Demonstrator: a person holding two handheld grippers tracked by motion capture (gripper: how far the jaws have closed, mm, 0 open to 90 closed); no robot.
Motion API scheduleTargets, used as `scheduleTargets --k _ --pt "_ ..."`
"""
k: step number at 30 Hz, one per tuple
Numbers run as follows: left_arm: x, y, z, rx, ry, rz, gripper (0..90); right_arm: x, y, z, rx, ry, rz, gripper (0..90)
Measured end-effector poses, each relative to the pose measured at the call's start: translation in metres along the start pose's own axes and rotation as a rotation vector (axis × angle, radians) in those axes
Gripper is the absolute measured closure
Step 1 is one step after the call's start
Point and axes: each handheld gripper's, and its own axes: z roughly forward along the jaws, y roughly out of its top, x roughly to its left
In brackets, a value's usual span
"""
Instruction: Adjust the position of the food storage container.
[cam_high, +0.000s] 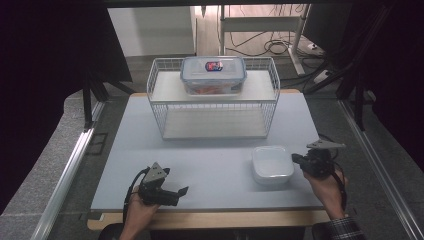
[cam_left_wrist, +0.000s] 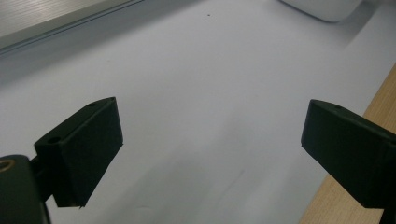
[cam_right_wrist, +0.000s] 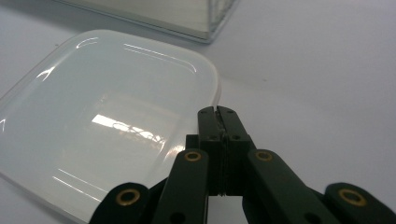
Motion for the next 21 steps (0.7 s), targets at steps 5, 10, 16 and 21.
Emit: scheduleTargets --k 5,10,16,21 --pt "0.0 0.0 0.0 0.001 0.0 -0.001 5.3 0.013 0.005 0.009 0.007 0.057 -0.008 89.3" --pt "0.0 0.0 0.0 0.001 0.0 -0.001 5.3 0.026 0.009 0.016 0.018 0.105 -0.021 89.1" --pt "0.0 0.0 0.0 0.002 0.0 -0.001 5.3 0.043 0.011 0.023 0.03 0.166 -0.032 88.8" --pt "0.0 0.0 0.0 0.003 0.001 -0.001 5.3 0.055 0.015 0.03 0.04 0.193 -0.054 88.8"
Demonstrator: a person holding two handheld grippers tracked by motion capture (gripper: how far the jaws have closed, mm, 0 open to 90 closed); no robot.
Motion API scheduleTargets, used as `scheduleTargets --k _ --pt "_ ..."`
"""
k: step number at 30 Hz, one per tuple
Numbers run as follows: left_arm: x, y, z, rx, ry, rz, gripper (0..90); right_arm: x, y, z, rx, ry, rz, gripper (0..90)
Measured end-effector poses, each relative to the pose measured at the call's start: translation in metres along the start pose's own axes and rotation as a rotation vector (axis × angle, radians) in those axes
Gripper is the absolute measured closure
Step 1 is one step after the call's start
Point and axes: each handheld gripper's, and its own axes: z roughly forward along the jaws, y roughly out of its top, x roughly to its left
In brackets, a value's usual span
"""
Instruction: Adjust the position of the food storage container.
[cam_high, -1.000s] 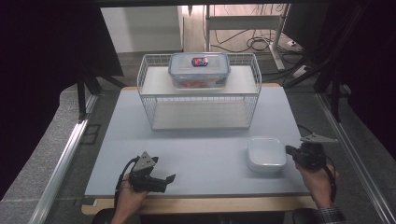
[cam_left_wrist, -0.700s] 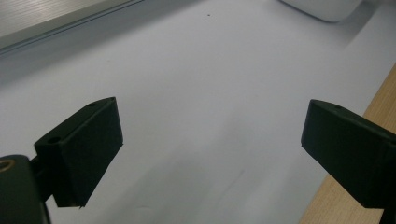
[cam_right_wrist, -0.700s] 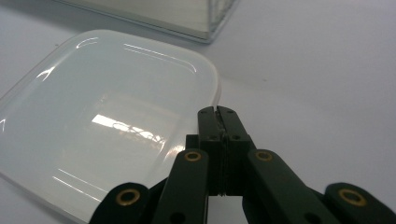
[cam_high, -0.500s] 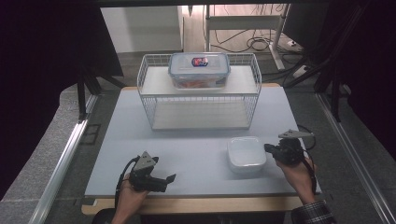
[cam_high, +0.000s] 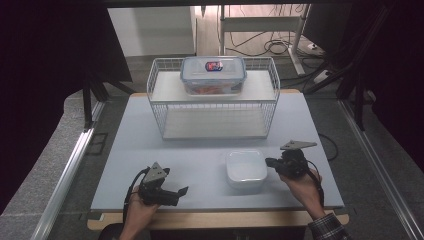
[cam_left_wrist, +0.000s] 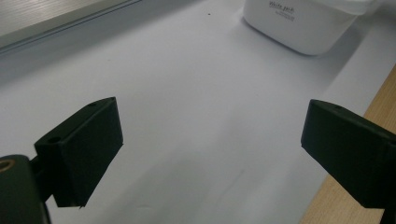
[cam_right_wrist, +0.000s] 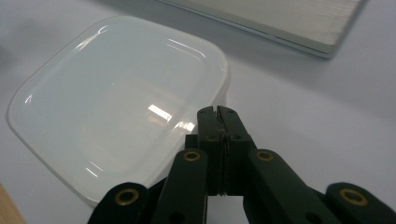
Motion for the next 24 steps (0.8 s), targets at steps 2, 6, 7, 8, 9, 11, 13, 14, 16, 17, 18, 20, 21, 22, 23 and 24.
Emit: scheduleTargets --k 2,6,7,8,9,11,13,14,16,17,18,20,21,22,23,24 --pt "0.0 0.0 0.0 -0.001 -0.001 0.0 5.3 0.005 0.003 0.004 0.006 0.015 -0.006 88.8" --pt "0.0 0.0 0.0 0.001 -0.001 -0.001 5.3 0.016 0.009 0.014 0.019 0.05 -0.023 88.6" --pt "0.0 0.0 0.0 0.0 -0.001 -0.002 5.3 0.022 0.011 0.018 0.025 0.067 -0.033 88.4" --pt "0.001 0.0 -0.001 0.002 -0.002 0.002 5.3 0.025 0.011 0.019 0.028 0.074 -0.037 88.3" --pt "0.001 0.0 -0.001 0.002 -0.002 0.002 5.3 0.025 0.011 0.019 0.028 0.074 -0.037 88.3" --pt "0.001 0.0 0.0 0.003 -0.002 0.0 5.3 0.033 0.014 0.024 0.034 0.091 -0.055 88.2" --pt "0.001 0.0 -0.001 0.003 -0.002 0.001 5.4 0.037 0.015 0.027 0.037 0.1 -0.053 88.2" --pt "0.001 0.0 -0.001 0.003 -0.001 0.002 5.6 0.039 0.016 0.029 0.039 0.106 -0.054 88.2" --pt "0.0 0.0 -0.001 0.005 -0.001 0.003 5.9 0.043 0.017 0.032 0.043 0.113 -0.059 88.4" --pt "0.0 0.0 -0.001 0.006 -0.002 0.003 6.0 0.043 0.017 0.032 0.043 0.113 -0.059 88.4" --pt "0.0 0.0 0.0 0.006 -0.007 -0.003 6.0 0.048 0.018 0.035 0.045 0.12 -0.063 88.5" --pt "0.0 0.0 0.0 0.01 -0.007 -0.003 6.0 0.051 0.018 0.036 0.046 0.122 -0.07 88.4" --pt "0.001 0.0 0.0 0.013 -0.007 -0.006 6.0 0.054 0.017 0.036 0.044 0.112 -0.094 87.5" --pt "0.001 0.0 0.0 0.017 -0.007 -0.009 6.1 0.054 0.016 0.035 0.039 0.112 -0.093 86.4" --pt "0.001 0.0 0.0 0.021 -0.007 -0.014 6.3 0.054 0.015 0.032 0.031 0.106 -0.098 84.4" --pt "0.001 0.0 0.0 0.021 -0.007 -0.014 6.5 0.054 0.015 0.032 0.031 0.106 -0.098 84.4"
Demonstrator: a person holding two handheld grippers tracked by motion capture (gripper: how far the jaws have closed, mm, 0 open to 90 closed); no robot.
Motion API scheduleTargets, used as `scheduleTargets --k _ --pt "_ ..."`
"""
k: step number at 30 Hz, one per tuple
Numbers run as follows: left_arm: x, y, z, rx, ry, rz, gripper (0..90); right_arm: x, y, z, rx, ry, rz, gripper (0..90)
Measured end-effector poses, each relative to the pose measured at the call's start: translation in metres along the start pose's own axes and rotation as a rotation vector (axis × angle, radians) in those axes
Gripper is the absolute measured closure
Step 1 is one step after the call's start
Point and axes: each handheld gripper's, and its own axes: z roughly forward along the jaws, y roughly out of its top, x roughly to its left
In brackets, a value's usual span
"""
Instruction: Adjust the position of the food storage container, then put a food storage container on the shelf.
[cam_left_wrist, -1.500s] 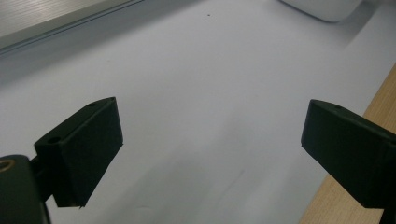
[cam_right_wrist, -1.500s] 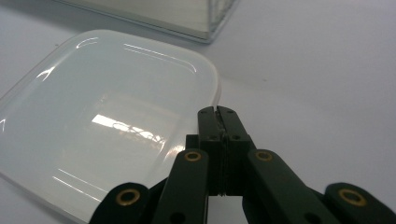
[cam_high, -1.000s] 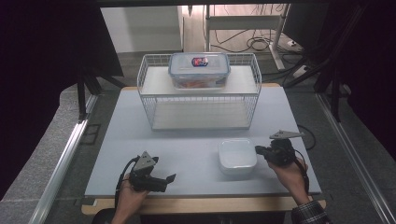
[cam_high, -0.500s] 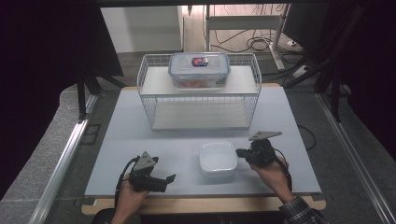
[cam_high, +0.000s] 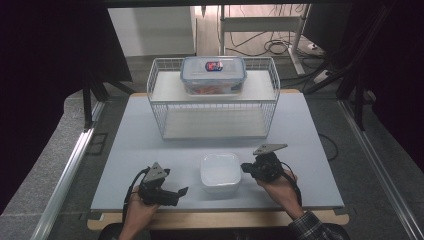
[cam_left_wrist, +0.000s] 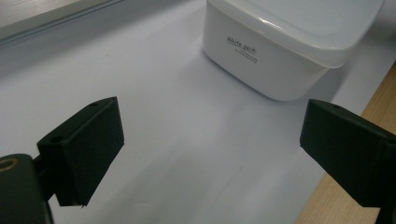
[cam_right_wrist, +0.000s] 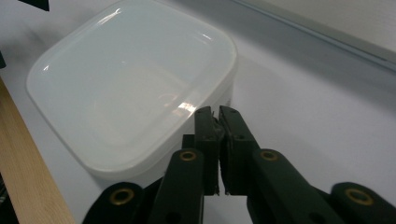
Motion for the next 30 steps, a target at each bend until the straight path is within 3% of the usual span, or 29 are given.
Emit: scheduleTargets --k 3,4,6,8,9,10,14,22,25,30 --pt "0.0 0.001 -0.001 0.005 -0.008 -0.015 7.0 -0.001 -0.005 -0.014 -0.041 -0.038 -0.04 65.7" --pt "0.0 0.001 -0.002 0.007 -0.008 -0.017 7.0 -0.001 -0.005 -0.014 -0.041 -0.038 -0.04 65.7" --pt "-0.001 0.002 -0.003 0.005 -0.01 -0.019 6.9 -0.004 -0.01 -0.022 -0.071 -0.018 -0.034 50.9" --pt "-0.001 0.001 -0.003 0.003 -0.011 -0.019 6.7 -0.004 -0.012 -0.023 -0.073 -0.009 -0.033 46.6" --pt "0.0 0.001 -0.002 -0.001 -0.01 -0.016 6.3 -0.006 -0.015 -0.025 -0.076 -0.003 -0.043 38.1" --pt "0.0 0.001 -0.002 -0.001 -0.01 -0.016 5.9 -0.006 -0.015 -0.025 -0.076 -0.003 -0.043 38.1" --pt "0.002 -0.002 0.001 -0.002 0.0 0.01 4.2 -0.005 -0.022 -0.024 -0.084 0.015 -0.059 22.2" --pt "0.002 -0.003 0.001 -0.008 0.002 0.019 3.3 -0.003 -0.027 -0.024 -0.083 0.019 -0.062 14.1" --pt "0.003 -0.002 0.002 -0.02 0.004 0.016 3.2 -0.004 -0.025 -0.023 -0.089 0.016 -0.016 9.6" --pt "0.001 0.003 0.003 -0.013 -0.007 0.004 3.3 0.001 -0.019 -0.023 -0.088 -0.032 -0.035 5.8"
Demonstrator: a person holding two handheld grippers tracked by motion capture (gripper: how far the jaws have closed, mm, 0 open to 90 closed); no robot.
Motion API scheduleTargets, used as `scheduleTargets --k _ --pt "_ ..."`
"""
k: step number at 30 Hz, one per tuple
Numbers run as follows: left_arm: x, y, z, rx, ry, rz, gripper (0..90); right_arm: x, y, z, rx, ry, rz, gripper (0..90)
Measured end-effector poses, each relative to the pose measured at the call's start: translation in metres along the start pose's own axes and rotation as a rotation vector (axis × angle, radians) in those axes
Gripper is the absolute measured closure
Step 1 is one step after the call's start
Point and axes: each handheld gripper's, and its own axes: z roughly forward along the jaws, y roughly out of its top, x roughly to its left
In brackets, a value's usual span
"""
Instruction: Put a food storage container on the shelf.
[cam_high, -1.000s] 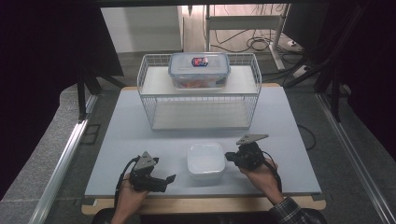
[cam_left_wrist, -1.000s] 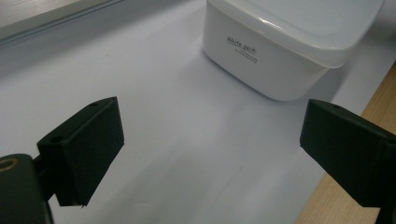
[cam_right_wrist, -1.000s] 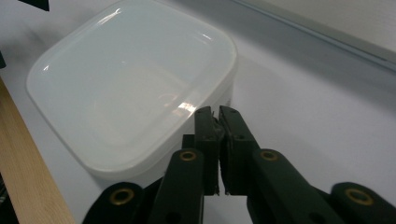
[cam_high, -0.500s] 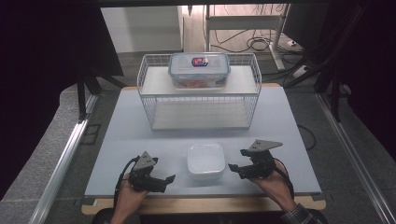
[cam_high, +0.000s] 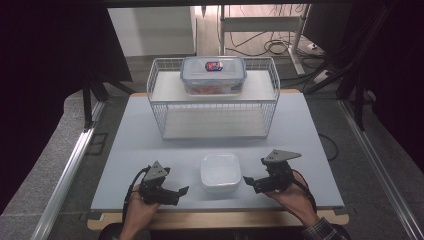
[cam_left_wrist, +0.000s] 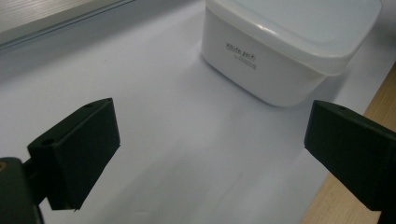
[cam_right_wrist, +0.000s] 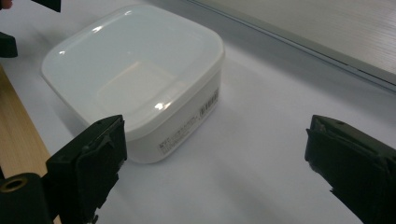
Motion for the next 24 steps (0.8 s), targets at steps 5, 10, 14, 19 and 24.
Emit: scheduleTargets --k 5,10,14,19,24 --pt "-0.006 0.009 0.003 0.037 -0.011 0.015 2.3 0.003 0.005 0.001 0.033 0.003 0.003 11.2" --pt "-0.014 0.025 0.007 0.041 -0.02 0.03 6.9 0.002 0.011 0.003 0.031 0.024 0.008 18.1" --pt "-0.014 0.037 0.013 0.028 -0.024 0.027 11.5 0.001 0.018 0.007 0.03 0.051 0.017 20.6" --pt "-0.013 0.049 0.022 0.027 -0.028 0.041 12.0 0.001 0.024 0.014 0.039 0.079 0.018 21.9" --pt "-0.017 0.058 0.043 0.059 -0.053 0.048 10.1 0.0 0.032 0.031 0.059 0.11 0.011 22.5"
